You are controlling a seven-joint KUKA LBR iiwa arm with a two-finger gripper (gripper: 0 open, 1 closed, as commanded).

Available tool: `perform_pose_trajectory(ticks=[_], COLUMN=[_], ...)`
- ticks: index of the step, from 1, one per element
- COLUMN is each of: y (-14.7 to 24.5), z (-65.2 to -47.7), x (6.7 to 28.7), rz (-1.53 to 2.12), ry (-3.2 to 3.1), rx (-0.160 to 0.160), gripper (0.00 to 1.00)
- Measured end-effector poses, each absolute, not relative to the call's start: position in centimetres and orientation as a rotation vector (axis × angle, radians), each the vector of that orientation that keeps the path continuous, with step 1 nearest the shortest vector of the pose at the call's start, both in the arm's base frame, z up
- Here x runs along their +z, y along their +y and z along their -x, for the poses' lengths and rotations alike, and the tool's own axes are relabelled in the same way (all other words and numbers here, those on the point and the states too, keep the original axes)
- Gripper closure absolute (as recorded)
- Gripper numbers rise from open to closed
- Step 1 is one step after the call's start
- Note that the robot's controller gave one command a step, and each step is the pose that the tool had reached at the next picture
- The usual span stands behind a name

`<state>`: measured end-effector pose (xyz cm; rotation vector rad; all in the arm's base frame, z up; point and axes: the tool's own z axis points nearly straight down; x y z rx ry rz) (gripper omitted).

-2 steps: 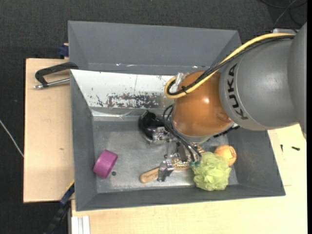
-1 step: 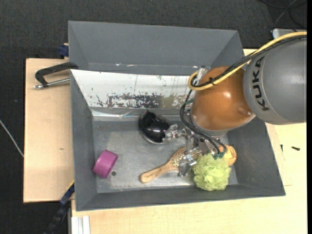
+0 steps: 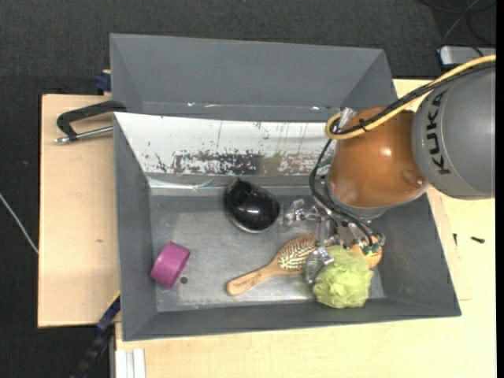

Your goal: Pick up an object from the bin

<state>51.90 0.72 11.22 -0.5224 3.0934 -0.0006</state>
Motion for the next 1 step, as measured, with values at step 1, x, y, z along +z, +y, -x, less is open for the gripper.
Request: perform_pose_trajectory(ticks=[1], y=[-0.27], z=[-51.41], x=[8.70], rz=[0.414], ry=[3.114], rx=[0.002], gripper=[0.00])
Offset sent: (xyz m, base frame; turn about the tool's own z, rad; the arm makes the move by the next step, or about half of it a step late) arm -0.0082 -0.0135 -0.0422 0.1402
